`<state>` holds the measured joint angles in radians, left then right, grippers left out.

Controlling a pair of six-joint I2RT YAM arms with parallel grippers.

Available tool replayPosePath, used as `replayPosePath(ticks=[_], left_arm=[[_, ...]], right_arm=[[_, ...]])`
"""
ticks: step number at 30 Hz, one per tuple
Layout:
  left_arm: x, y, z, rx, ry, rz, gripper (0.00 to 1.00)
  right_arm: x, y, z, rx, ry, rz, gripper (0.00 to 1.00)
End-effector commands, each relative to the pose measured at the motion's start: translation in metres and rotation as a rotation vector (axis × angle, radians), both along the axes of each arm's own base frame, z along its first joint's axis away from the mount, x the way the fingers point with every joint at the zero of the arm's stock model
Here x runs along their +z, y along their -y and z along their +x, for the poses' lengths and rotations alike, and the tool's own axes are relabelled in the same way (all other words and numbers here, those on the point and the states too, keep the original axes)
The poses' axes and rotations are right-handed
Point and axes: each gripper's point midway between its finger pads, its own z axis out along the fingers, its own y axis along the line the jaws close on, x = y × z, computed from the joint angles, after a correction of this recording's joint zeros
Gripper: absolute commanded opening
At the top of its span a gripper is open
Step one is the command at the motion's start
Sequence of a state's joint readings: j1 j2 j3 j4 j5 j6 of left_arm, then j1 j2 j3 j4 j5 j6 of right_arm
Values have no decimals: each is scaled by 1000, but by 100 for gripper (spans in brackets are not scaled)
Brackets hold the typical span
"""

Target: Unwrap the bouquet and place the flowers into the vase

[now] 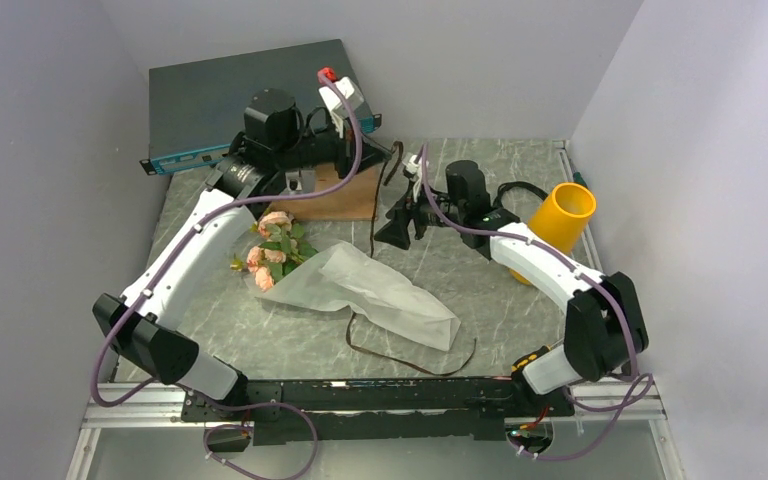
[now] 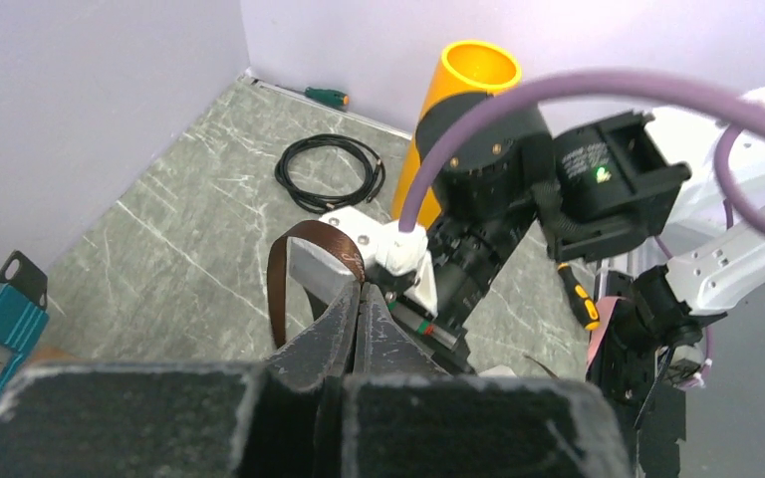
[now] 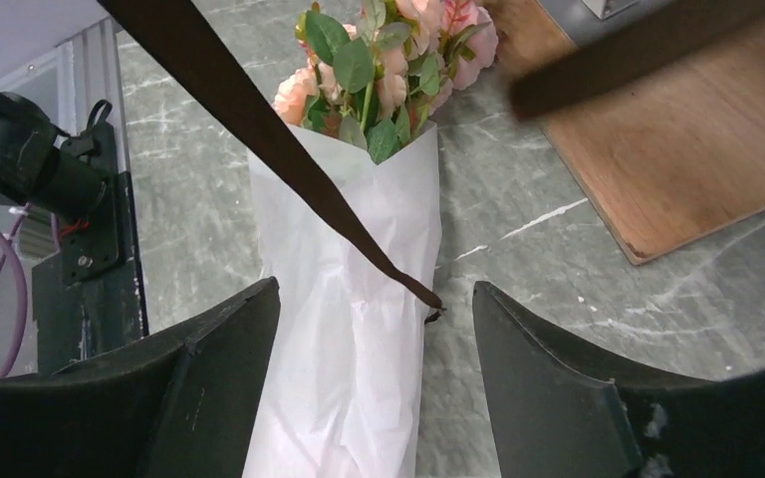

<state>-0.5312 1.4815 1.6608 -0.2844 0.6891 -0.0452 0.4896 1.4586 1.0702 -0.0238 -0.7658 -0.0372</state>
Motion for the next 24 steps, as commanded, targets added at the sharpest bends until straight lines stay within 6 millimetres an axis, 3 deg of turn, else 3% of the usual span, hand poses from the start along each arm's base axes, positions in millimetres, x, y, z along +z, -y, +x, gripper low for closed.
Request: replayPosePath(ticks=[1,11,15,17,20,24], left_arm=[[35,-4,1,-20,0,-93,0],[44,-11,18,-1,-31,-122,0],[42,-12,22,7,-35,-114,0],[37,-16,27,33,-52,-108,0],[25,-24,30,55,-70,-87,0],[-5,-34,17,43,-39,-11,0]], right_arm=[[15,-18,14,3,99,78,70],[-9,-34,39,-16,66,92,48],[-12,-35,44,-11,71,84,18],[-1,-33,44,-13,81,101,0],[22,-27,44,-36,76,144,0],[58,-12,57,-115,48,191,0]])
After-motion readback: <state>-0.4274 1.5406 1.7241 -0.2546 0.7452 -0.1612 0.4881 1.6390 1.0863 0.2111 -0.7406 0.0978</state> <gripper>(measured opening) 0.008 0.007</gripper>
